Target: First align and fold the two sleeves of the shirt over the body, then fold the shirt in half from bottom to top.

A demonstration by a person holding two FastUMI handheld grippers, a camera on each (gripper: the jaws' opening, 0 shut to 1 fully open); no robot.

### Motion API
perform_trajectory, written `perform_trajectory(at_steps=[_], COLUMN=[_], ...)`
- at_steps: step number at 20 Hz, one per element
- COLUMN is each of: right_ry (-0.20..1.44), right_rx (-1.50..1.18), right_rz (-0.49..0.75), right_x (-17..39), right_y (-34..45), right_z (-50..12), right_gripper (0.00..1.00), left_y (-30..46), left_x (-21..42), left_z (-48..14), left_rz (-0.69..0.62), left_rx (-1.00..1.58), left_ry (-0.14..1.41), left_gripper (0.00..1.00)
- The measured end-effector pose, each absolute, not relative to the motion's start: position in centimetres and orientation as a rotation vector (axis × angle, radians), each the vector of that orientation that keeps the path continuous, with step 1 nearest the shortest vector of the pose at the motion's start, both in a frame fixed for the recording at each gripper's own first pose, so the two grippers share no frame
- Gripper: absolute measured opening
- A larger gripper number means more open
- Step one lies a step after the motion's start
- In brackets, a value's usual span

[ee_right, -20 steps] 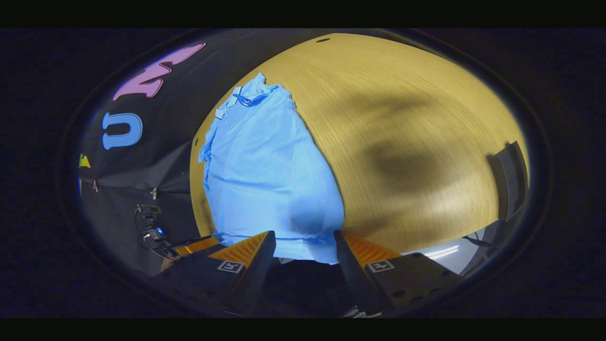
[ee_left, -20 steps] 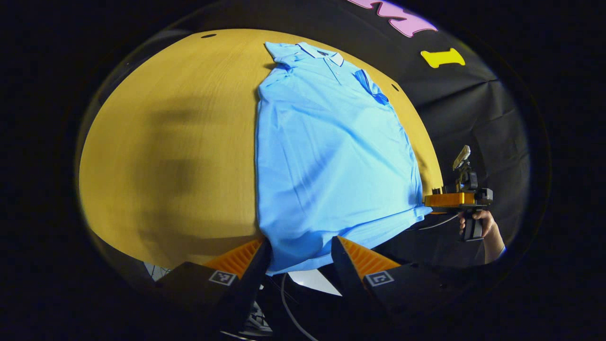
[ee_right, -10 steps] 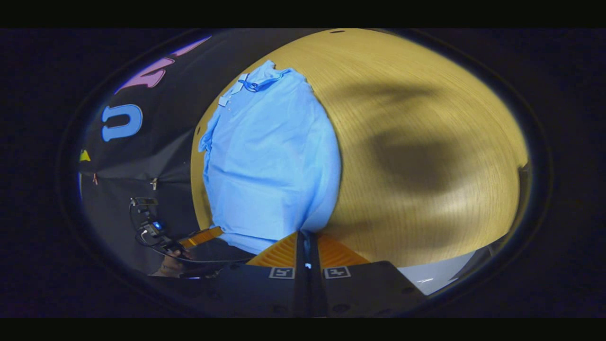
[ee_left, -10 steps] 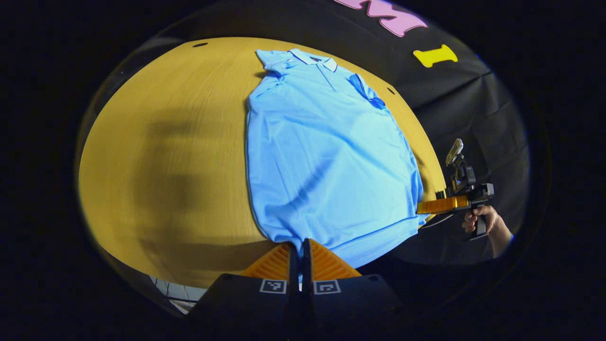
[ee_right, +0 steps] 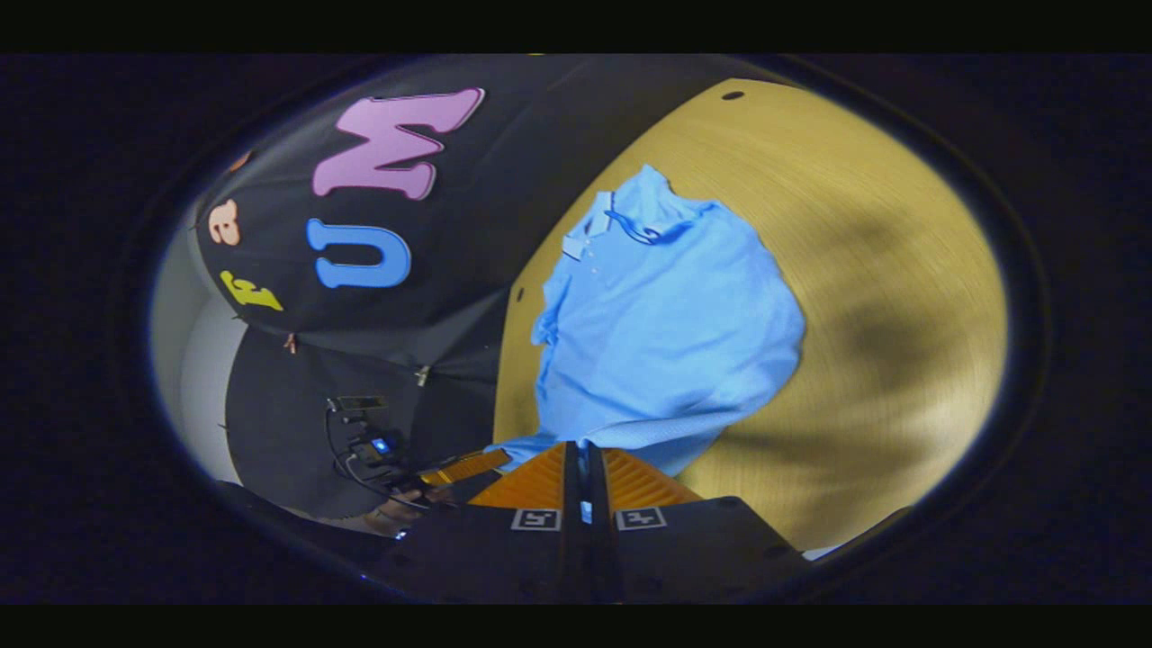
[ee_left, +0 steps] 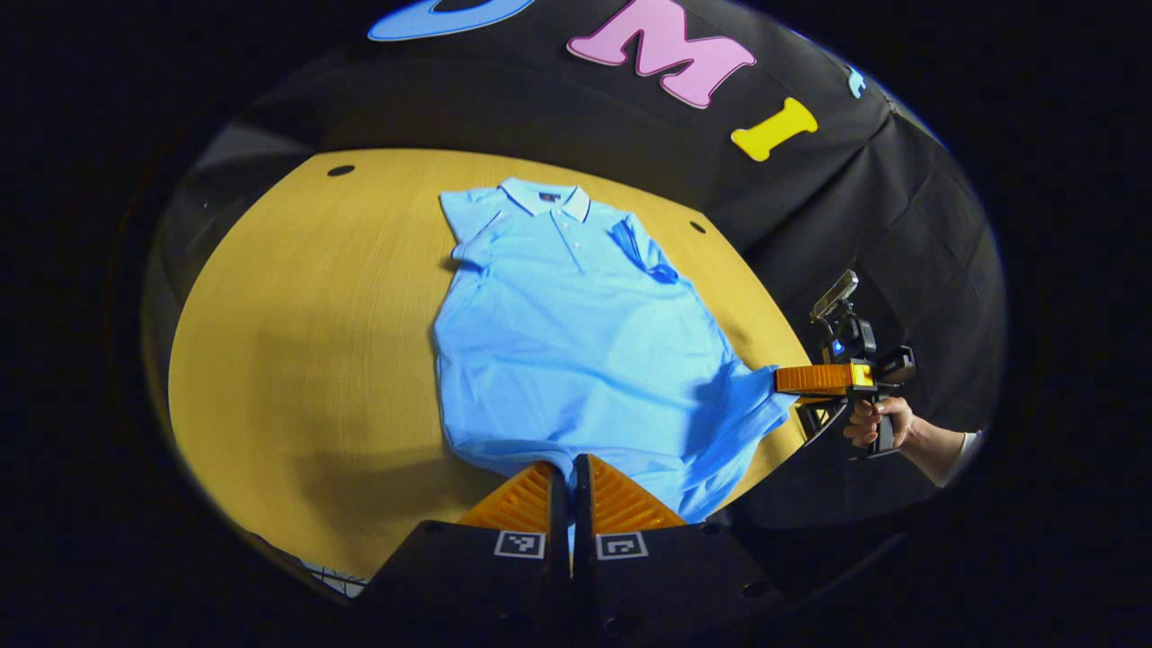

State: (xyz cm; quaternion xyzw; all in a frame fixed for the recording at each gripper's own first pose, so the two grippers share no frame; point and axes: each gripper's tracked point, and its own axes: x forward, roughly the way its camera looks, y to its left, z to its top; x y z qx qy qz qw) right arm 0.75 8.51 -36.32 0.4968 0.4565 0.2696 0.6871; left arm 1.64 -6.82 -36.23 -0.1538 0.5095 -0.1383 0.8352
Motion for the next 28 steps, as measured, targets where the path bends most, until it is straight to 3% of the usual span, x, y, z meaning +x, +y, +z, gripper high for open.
perform_trajectory(at_steps=[6, 13, 20, 23, 24, 25, 28], right_ry=[0.868, 0.668, 0.686, 0.748, 0.776, 0.802, 0.87], right_rx=[1.073, 0.937, 0.784, 0.721, 0.708, 0.691, 0.647], right_rz=[0.682, 0.727, 0.577, 0.501, 0.478, 0.46, 0.381], right_x=[7.7, 21.9, 37.7, 41.3, 42.0, 42.6, 43.2], right_y=[8.0, 6.5, 7.2, 7.7, 8.0, 8.6, 8.8], right_z=[-31.1, -25.0, -31.8, -37.0, -38.9, -40.5, -45.3], right_gripper=[0.07, 0.07, 0.07, 0.07, 0.07, 0.07, 0.07], left_y=[-6.3, -3.1, 1.5, 3.0, 3.2, 3.4, 3.5], left_x=[10.4, 23.3, 35.4, 38.7, 39.4, 39.9, 40.8], left_z=[-31.7, -28.6, -32.8, -36.8, -38.3, -39.8, -44.3], left_rz=[-0.26, -0.121, 0.072, 0.13, 0.148, 0.162, 0.197], left_rx=[-0.329, -0.302, -0.269, -0.274, -0.275, -0.269, -0.255], left_ry=[0.931, 0.765, 0.704, 0.742, 0.767, 0.789, 0.845], left_gripper=[0.06, 0.06, 0.06, 0.06, 0.11, 0.06, 0.06])
